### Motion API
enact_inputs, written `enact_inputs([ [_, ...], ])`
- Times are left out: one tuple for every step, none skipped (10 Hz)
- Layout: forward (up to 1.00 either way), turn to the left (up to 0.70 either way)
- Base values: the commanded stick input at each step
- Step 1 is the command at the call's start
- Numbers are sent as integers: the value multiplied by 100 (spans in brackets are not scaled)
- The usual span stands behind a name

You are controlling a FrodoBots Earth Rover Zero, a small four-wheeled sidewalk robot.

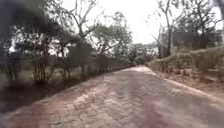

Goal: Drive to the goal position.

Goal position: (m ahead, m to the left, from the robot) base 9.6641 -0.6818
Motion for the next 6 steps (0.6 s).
enact_inputs([
  [85,0],
  [85,0],
  [85,0],
  [85,0],
  [85,0],
  [85,0],
])
